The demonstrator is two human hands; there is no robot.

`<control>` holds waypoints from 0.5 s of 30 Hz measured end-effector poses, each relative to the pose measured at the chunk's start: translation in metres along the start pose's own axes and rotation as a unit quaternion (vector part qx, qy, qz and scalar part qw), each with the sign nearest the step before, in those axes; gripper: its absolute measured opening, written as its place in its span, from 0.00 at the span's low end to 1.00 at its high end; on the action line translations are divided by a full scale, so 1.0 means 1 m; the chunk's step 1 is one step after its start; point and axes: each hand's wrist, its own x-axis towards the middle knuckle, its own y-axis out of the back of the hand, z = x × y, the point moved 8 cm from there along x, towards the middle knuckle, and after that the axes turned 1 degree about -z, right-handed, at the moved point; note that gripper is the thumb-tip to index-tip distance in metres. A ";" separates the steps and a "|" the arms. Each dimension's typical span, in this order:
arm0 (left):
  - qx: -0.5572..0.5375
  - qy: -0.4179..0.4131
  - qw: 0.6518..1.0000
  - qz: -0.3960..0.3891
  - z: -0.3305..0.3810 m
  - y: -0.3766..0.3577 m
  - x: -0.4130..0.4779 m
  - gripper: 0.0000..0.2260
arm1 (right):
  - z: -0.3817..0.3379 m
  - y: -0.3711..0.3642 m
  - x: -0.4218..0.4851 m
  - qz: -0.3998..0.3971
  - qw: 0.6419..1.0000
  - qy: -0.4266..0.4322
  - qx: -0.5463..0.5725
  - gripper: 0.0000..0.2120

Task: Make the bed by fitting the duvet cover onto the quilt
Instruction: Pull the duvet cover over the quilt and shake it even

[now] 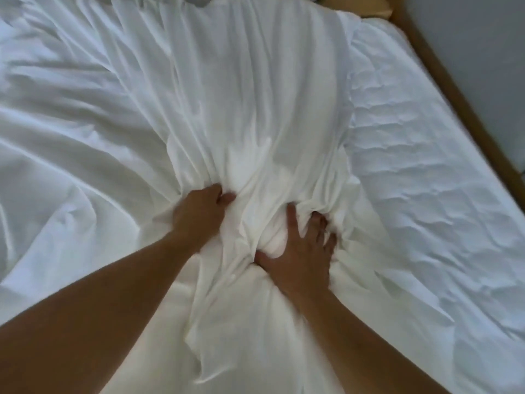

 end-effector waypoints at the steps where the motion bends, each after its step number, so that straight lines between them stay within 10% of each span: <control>1: 0.019 0.006 1.000 0.021 -0.016 0.018 0.004 0.20 | 0.003 0.004 0.001 0.012 1.000 -0.010 0.019 0.59; 5: 0.087 0.127 0.980 0.125 -0.117 0.102 0.014 0.19 | 0.010 0.023 0.012 0.044 0.995 -0.079 0.052 0.65; 10: 0.116 0.183 0.976 0.017 -0.135 0.040 0.005 0.13 | -0.002 0.035 0.026 0.017 0.993 -0.111 0.029 0.65; 15: 0.145 0.208 0.967 0.000 -0.147 0.015 0.014 0.10 | -0.016 0.075 0.048 0.058 0.995 -0.065 0.046 0.30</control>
